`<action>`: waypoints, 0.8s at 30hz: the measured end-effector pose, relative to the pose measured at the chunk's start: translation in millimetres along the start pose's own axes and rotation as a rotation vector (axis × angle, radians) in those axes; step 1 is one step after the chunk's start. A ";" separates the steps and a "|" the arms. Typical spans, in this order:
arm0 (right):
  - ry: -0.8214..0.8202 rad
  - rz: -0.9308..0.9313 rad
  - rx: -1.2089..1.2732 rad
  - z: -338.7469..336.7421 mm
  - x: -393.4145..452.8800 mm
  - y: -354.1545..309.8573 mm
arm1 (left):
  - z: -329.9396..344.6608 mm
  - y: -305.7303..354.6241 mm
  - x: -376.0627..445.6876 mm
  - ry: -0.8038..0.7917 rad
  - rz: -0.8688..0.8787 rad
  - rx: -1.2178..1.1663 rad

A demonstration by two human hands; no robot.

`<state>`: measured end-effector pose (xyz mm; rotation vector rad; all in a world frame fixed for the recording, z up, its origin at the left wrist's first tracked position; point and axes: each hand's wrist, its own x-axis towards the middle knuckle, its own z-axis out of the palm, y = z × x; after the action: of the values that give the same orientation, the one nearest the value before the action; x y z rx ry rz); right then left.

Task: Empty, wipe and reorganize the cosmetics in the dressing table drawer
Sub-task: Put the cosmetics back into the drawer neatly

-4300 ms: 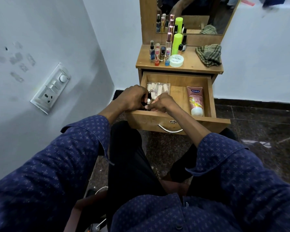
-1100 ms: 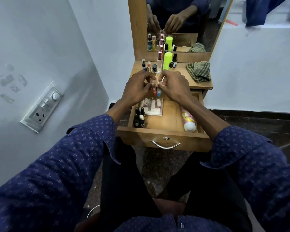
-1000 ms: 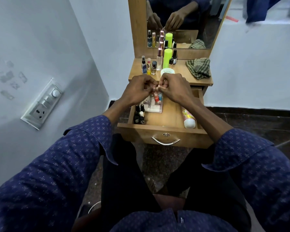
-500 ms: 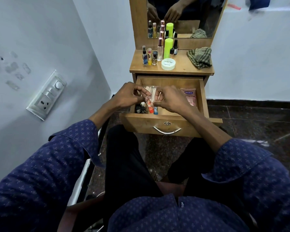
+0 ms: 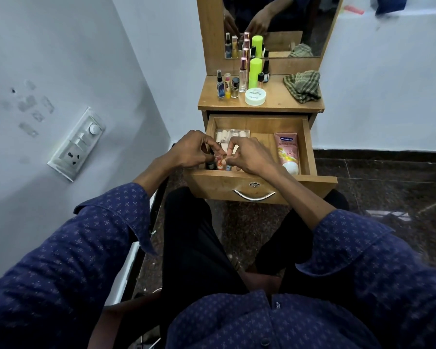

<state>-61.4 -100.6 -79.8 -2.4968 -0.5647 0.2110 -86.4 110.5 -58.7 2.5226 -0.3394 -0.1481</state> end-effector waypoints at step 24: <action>-0.228 0.193 0.305 19.0 11.0 4.8 | -2.0 -13.0 1.9 -0.142 -0.123 0.009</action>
<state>-54.9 -90.0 -98.5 -2.2399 -0.3485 0.6153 -81.6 121.4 -64.4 2.5480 -0.2406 -0.3754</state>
